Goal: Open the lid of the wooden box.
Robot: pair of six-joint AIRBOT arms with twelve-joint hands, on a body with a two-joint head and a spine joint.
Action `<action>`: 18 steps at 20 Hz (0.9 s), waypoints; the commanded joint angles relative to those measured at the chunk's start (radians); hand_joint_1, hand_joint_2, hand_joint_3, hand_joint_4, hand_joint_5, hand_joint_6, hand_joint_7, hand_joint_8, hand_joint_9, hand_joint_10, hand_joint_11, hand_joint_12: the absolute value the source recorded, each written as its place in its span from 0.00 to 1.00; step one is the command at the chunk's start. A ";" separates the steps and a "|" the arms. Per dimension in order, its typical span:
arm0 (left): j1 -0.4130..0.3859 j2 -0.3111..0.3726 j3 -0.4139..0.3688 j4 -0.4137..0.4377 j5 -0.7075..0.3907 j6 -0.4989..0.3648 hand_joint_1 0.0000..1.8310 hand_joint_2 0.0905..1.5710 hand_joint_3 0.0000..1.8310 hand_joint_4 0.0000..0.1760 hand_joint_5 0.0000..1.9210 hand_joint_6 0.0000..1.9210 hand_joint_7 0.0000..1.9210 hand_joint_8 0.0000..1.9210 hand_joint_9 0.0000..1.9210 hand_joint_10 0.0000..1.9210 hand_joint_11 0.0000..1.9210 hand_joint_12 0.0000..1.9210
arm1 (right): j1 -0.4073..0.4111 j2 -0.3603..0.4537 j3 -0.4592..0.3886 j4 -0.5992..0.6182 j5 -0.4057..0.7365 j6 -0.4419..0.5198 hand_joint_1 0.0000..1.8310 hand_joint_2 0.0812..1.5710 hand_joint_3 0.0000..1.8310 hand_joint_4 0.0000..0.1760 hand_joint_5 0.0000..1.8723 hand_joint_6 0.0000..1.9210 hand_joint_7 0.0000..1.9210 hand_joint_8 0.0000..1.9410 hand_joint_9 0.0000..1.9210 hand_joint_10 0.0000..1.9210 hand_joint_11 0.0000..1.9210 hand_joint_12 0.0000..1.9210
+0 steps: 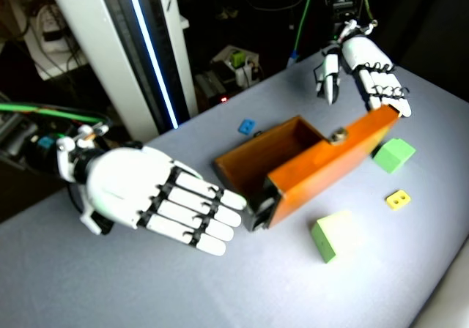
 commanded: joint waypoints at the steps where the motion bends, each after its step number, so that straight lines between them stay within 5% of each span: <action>1: -0.008 -0.003 0.002 -0.023 -0.143 -0.005 0.24 0.90 0.00 0.00 0.00 0.00 0.00 0.00 0.00 0.00 0.00 0.00 | 0.010 0.003 0.005 -0.002 0.129 0.001 0.28 0.92 0.00 0.00 0.00 0.00 0.00 0.00 0.00 0.00 0.00 0.00; 4: -0.008 -0.003 0.002 -0.029 -0.156 -0.004 0.22 0.91 0.00 0.00 0.00 0.00 0.00 0.00 0.00 0.00 0.00 0.00 | 0.010 0.003 0.006 0.001 0.136 0.001 0.25 0.92 0.00 0.00 0.00 0.00 0.00 0.00 0.00 0.00 0.00 0.00; 7: -0.007 -0.002 -0.004 -0.038 -0.199 -0.003 0.24 0.91 0.00 0.17 0.00 0.00 0.00 0.00 0.00 0.00 0.00 0.00 | 0.010 0.016 -0.010 0.000 0.172 0.001 0.25 0.93 0.00 0.00 0.00 0.00 0.00 0.00 0.00 0.00 0.00 0.00; 12: 0.012 0.013 -0.028 -0.053 -0.278 0.011 0.24 0.91 0.00 0.00 0.00 0.00 0.00 0.00 0.00 0.00 0.00 0.00 | -0.018 0.068 -0.052 -0.007 0.266 0.001 0.17 0.93 0.00 0.00 0.00 0.00 0.00 0.00 0.00 0.00 0.00 0.00; 14: 0.017 0.018 -0.034 -0.058 -0.297 0.014 0.20 0.91 0.00 0.08 0.00 0.00 0.00 0.00 0.00 0.00 0.00 0.00 | -0.033 0.083 -0.065 -0.009 0.298 0.000 0.15 0.93 0.00 0.00 0.00 0.00 0.00 0.00 0.00 0.00 0.00 0.00; 15: 0.018 0.021 -0.037 -0.060 -0.309 0.015 0.19 0.91 0.00 0.02 0.00 0.00 0.00 0.00 0.00 0.00 0.00 0.00 | -0.043 0.092 -0.073 -0.009 0.319 0.000 0.10 0.91 0.00 0.06 0.00 0.00 0.00 0.00 0.00 0.00 0.00 0.00; 16: 0.020 0.024 -0.040 -0.062 -0.322 0.019 0.15 0.91 0.00 0.16 0.00 0.00 0.00 0.00 0.00 0.00 0.00 0.00 | -0.057 0.103 -0.081 -0.009 0.343 0.000 0.13 0.92 0.00 0.09 0.00 0.00 0.00 0.00 0.00 0.00 0.00 0.00; 18: 0.022 0.029 -0.045 -0.063 -0.341 0.023 0.17 0.91 0.00 0.17 0.00 0.00 0.00 0.00 0.00 0.00 0.00 0.00 | -0.076 0.122 -0.095 -0.009 0.384 0.000 0.16 0.92 0.00 0.00 0.00 0.00 0.00 0.00 0.00 0.00 0.00 0.00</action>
